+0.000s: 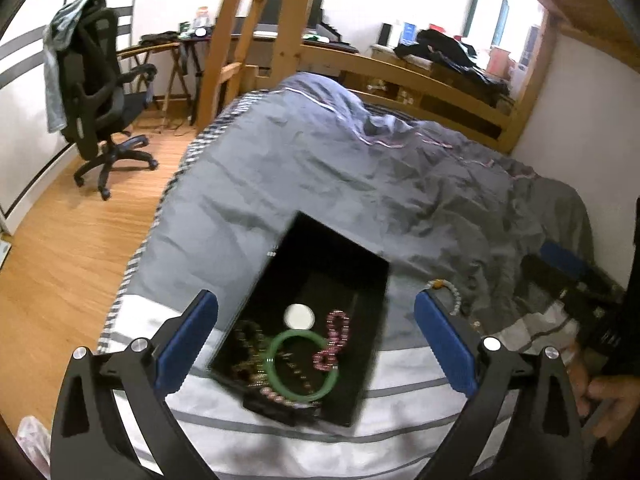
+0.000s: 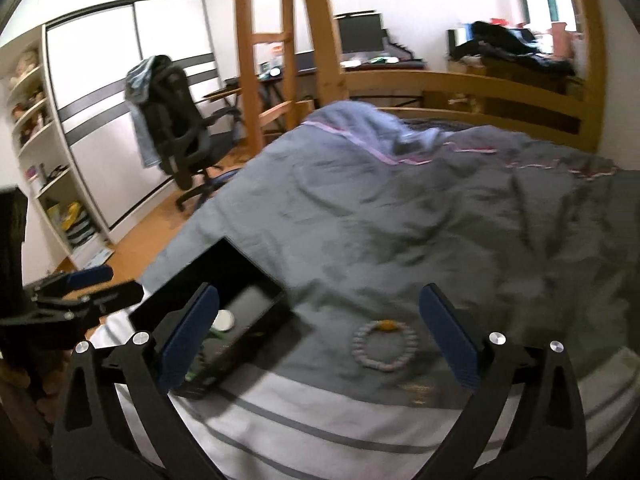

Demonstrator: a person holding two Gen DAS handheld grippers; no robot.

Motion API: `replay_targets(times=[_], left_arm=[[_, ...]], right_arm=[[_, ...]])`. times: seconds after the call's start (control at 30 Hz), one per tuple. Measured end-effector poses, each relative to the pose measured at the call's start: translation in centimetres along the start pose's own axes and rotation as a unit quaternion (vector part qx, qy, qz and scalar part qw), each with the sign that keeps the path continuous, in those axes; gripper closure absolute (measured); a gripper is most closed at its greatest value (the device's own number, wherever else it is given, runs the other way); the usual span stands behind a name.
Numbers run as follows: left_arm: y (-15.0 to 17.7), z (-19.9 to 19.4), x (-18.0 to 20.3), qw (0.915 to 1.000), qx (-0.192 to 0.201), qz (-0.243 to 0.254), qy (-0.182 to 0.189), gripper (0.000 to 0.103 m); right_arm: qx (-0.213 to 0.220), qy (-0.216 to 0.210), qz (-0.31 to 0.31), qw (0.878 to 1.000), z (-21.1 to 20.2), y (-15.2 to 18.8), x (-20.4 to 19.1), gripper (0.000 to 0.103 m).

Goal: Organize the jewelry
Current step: 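Grasp the white bead bracelet with the left tool while the right tool grasps a metal ring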

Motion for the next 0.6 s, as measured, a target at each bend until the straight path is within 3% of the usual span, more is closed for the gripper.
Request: replay_targets(times=[0.2,0.43,0.6], left_arm=[[2.7,1.6,5.1,0.9964,0.010,0.084,0.010,0.006],[6.4,4.7,10.9,0.9863,-0.001,0.161,0.036,0.006],[7.8,8.0,12.1,0.9860,-0.015,0.158,0.051,0.006]], right_arm=[[-0.008,0.050,0.012,0.999,-2.2,1.9,5.0,0.004],[-0.031,0.088,0.025,0.995,-1.6,5.2,9.9,0.004],[-0.043,0.093,0.026,0.994,1.0,7.0,11.7,0.004]])
Point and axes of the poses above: each gripper's, at about its wrist camera, not at the fingertips, and z roughly the way its jaws point, x to its right, y to its underside, the point moved 4 cm from there along z, roughly the way its jaws point, and after that the axes turned 13 degrees about -z, right-handed, at the moved point
